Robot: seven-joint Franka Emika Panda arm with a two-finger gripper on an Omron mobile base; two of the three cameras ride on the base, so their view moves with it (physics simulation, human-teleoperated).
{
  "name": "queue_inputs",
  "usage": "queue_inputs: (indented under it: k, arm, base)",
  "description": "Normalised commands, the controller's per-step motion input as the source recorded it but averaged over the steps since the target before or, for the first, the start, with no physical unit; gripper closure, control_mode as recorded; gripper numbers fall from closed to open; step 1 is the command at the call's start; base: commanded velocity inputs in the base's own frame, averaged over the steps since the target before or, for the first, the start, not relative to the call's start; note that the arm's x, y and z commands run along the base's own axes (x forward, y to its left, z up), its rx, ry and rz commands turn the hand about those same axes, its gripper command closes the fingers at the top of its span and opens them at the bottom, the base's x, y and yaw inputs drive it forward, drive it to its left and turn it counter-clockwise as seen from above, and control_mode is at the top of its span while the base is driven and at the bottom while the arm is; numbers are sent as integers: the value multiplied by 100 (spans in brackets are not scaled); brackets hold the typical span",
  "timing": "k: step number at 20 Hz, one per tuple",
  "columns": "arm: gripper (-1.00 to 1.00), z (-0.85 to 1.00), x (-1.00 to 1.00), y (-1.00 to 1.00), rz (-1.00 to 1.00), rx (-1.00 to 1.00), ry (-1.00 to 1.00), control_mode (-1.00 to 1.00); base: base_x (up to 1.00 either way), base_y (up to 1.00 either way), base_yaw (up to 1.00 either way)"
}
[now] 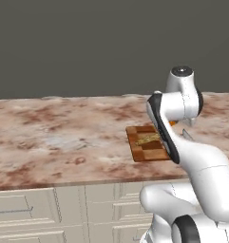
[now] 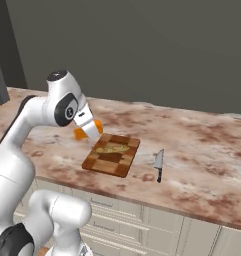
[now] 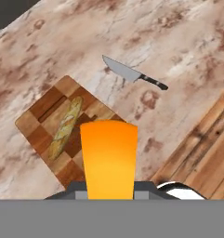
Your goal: Retrieve the sausage and cheese from the fridge and place them on the cutting board on the counter.
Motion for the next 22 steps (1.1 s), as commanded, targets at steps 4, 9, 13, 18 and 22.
queue_inputs:
  k: [4, 9, 13, 18, 22]
  arm:
    - [100, -26, 61, -2, -23, 0, 5, -100]
    - [100, -35, 46, 0, -17, 0, 1, -100]
    - [100, -44, 7, -1, -12, 0, 1, -100]
    - [100, -46, 0, -23, -6, 0, 0, -100]
    - [100, -52, 0, -33, -2, 0, 0, -100]
  base:
    - [0, 0, 0]
    - [0, 0, 0]
    - [0, 0, 0]
    - [0, 0, 0]
    - [0, 0, 0]
